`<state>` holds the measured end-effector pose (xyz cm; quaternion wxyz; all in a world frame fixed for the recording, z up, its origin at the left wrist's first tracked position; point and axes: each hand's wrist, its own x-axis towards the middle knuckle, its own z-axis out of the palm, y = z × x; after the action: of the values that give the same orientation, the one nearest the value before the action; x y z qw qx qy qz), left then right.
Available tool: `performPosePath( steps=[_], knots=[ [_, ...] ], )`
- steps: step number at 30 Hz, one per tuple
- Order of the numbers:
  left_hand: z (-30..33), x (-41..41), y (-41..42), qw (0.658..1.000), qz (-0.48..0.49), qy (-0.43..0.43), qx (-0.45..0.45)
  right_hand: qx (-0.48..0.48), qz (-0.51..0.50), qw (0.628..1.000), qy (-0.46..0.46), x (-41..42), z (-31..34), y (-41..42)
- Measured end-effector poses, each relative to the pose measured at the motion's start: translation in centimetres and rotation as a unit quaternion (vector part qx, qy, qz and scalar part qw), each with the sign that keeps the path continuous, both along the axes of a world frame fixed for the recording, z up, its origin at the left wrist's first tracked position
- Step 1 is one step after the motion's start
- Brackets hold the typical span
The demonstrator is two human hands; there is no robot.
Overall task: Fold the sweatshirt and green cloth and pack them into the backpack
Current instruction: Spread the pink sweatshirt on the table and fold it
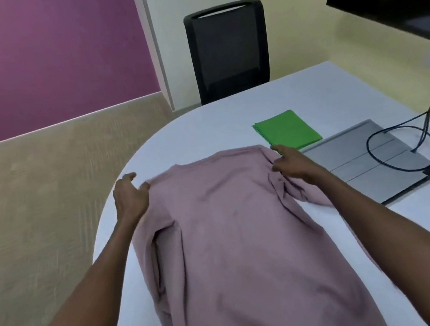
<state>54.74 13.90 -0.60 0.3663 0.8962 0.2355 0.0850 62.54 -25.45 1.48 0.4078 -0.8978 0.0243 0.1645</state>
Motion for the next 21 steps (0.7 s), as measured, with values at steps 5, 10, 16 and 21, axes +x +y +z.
performPosePath(
  steps=[5,10,16,21],
  knots=[
    [-2.4,-2.8,-1.8,0.998,-0.042,0.035,-0.033,-0.025,0.005,0.999,0.023,-3.8,-3.4,0.9],
    [-4.5,-6.6,-3.5,0.989,-0.123,0.076,-0.036,-0.111,0.09,0.989,0.034,-8.8,-6.2,0.7],
    [-10.0,-10.8,-5.3,0.94,-0.272,0.143,0.146,-0.209,0.166,0.959,0.092,-13.1,-9.2,-1.5],
    [-10.9,-12.6,-10.0,0.917,-0.345,0.102,0.172,-0.215,0.146,0.963,0.065,-13.0,-9.9,-2.4]
  ],
)
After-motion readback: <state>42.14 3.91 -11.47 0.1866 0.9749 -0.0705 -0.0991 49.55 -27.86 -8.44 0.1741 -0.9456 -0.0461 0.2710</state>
